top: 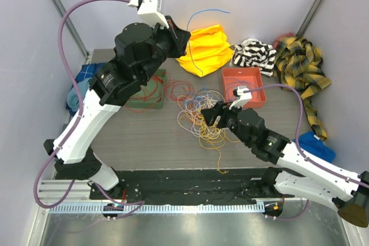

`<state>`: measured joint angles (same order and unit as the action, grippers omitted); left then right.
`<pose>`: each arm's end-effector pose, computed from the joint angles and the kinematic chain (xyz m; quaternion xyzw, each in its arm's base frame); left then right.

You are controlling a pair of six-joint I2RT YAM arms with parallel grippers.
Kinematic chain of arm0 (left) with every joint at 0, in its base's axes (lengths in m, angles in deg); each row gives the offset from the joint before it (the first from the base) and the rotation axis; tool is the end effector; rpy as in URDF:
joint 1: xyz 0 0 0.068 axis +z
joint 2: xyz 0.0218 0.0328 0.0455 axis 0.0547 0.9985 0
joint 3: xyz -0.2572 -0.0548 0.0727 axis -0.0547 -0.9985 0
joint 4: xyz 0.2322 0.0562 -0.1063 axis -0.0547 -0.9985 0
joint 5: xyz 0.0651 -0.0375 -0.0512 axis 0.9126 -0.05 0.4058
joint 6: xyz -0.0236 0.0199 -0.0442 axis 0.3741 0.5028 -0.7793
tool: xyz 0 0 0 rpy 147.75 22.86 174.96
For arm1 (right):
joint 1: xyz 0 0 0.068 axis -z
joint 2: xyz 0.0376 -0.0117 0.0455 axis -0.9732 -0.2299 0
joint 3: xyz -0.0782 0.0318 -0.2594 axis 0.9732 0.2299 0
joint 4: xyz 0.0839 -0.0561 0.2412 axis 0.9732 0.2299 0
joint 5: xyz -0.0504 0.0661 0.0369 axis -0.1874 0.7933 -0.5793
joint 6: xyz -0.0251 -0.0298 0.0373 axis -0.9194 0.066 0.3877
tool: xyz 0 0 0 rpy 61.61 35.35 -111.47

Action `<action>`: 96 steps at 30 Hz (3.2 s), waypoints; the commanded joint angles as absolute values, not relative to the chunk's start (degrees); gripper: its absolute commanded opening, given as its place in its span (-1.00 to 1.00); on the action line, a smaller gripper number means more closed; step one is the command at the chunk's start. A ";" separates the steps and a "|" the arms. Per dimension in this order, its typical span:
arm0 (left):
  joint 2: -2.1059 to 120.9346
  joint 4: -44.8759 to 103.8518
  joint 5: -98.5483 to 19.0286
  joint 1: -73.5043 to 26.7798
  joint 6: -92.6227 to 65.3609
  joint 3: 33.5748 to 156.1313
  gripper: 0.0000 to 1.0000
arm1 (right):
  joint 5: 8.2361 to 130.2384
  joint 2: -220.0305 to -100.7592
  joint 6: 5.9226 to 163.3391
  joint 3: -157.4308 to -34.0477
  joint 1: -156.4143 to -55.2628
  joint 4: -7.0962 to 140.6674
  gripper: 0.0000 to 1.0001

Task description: Untangle the cables

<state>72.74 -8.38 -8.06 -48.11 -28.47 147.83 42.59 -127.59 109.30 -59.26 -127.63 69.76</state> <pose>0.1879 -0.2113 0.5724 0.0070 0.7033 -0.3254 0.6320 0.1356 0.1486 0.3072 -0.0284 0.7765 0.3089 0.5485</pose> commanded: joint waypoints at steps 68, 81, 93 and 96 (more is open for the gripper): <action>106.52 36.43 -19.81 -40.28 -31.06 168.41 -0.99 | 8.77 -98.74 110.60 -59.92 -128.04 88.25 0.41; 116.37 41.79 -19.19 -40.19 -33.08 171.66 -0.99 | 6.93 -97.86 110.34 -58.95 -127.95 90.01 0.40; 118.57 42.06 -20.77 -40.02 -34.74 169.99 -0.99 | 6.75 -99.53 110.60 -57.02 -128.04 88.87 0.42; 118.04 42.76 -21.22 -40.19 -35.27 170.08 -0.99 | 6.67 -99.09 110.16 -57.11 -127.95 88.95 0.42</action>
<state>119.31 38.48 -20.17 -40.24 -33.97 169.62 8.74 -99.21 110.28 -57.03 -127.71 90.92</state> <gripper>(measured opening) 0.012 0.706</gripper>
